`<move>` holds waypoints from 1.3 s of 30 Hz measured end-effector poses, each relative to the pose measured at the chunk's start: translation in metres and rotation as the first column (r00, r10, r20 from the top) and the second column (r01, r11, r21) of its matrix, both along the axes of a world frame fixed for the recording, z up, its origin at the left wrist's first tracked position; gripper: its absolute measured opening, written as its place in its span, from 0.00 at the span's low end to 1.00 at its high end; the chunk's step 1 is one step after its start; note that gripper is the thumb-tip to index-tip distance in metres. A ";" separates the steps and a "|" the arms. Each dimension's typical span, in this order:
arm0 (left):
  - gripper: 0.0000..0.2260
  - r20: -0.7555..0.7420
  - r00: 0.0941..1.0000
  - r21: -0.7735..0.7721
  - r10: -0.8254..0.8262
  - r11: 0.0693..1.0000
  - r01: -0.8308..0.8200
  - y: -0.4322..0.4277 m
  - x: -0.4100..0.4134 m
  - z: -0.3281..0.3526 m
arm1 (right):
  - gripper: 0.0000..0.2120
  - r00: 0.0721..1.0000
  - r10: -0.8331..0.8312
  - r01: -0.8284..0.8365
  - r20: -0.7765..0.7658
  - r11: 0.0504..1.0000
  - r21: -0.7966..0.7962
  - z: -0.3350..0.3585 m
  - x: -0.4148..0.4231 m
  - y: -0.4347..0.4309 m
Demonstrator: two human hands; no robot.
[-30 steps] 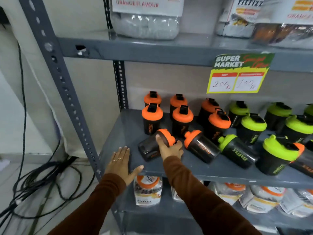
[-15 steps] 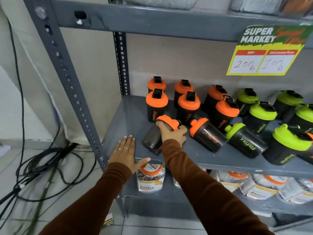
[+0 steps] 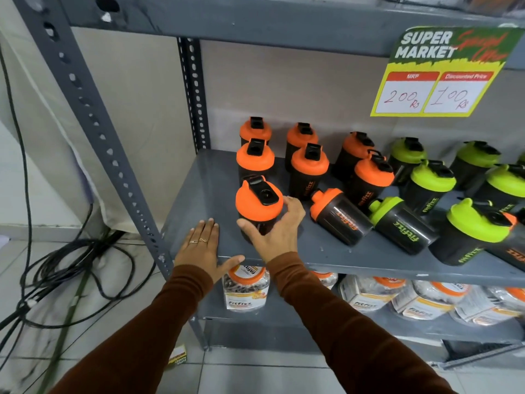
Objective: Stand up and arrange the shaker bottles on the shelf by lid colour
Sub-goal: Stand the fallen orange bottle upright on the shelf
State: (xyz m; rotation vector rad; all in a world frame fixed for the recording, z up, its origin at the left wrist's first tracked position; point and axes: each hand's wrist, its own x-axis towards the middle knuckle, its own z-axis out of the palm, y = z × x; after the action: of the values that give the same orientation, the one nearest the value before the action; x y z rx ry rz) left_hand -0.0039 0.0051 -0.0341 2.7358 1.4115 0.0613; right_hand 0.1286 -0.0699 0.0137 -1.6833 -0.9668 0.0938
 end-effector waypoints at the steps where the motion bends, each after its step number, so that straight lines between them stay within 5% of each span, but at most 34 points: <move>1: 0.59 -0.004 1.000 0.002 -0.004 1.000 0.004 0.000 0.000 0.000 | 0.41 1.000 -0.022 0.021 0.016 1.000 0.010 -0.001 0.006 -0.006; 5: 0.51 -0.011 1.000 -0.016 -0.006 1.000 0.006 -0.001 0.001 0.003 | 0.27 0.895 -0.358 0.375 0.266 0.927 -0.013 -0.006 0.054 -0.012; 9: 0.44 -0.005 1.000 -0.031 -0.008 0.999 0.008 -0.002 0.001 0.003 | 0.38 0.806 -0.313 0.546 0.503 0.719 -0.429 -0.006 0.094 -0.011; 12: 0.42 0.005 1.000 -0.039 -0.005 0.999 0.005 -0.003 0.003 0.005 | 0.34 0.653 -0.300 0.709 0.695 0.565 -0.422 -0.014 0.103 -0.013; 15: 0.43 0.008 1.000 -0.026 -0.004 1.000 0.004 -0.003 0.002 0.005 | 0.32 0.597 -0.312 0.718 0.739 0.619 -0.318 -0.018 0.100 -0.016; 17: 0.45 0.010 1.000 -0.018 -0.003 1.000 0.003 -0.003 0.002 0.005 | 0.35 0.659 -0.315 0.649 0.683 0.697 -0.305 -0.020 0.093 -0.019; 22: 0.54 0.009 1.000 0.008 -0.005 1.000 0.005 -0.002 0.002 0.001 | 0.44 0.939 -0.311 0.332 0.149 0.932 -0.147 -0.004 0.074 -0.018; 24: 0.58 0.012 1.000 0.024 -0.011 1.000 0.010 -0.002 0.001 -0.001 | 0.46 0.959 -0.284 0.283 -0.005 0.955 -0.089 -0.004 0.069 -0.019; 30: 0.57 0.046 0.999 0.027 -0.014 1.000 0.013 -0.002 0.000 -0.002 | 0.47 0.960 -0.236 0.225 -0.152 0.971 -0.083 -0.014 0.066 -0.028; 35: 0.38 0.137 0.988 0.074 -0.077 0.995 0.067 -0.022 -0.005 -0.015 | 0.47 0.996 -0.083 0.075 -0.034 0.980 -0.186 -0.023 0.083 -0.051; 39: 0.33 0.160 0.944 0.109 -0.289 0.955 0.274 -0.055 0.017 -0.028 | 0.43 0.901 -0.189 0.308 0.391 0.913 -0.267 -0.015 0.135 -0.069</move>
State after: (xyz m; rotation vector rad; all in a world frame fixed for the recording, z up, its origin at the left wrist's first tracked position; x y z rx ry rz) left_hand 0.0135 -0.0499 -0.0626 2.8869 0.9852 0.3451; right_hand 0.2639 -0.1388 -0.0009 -2.1698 -1.0287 -0.2509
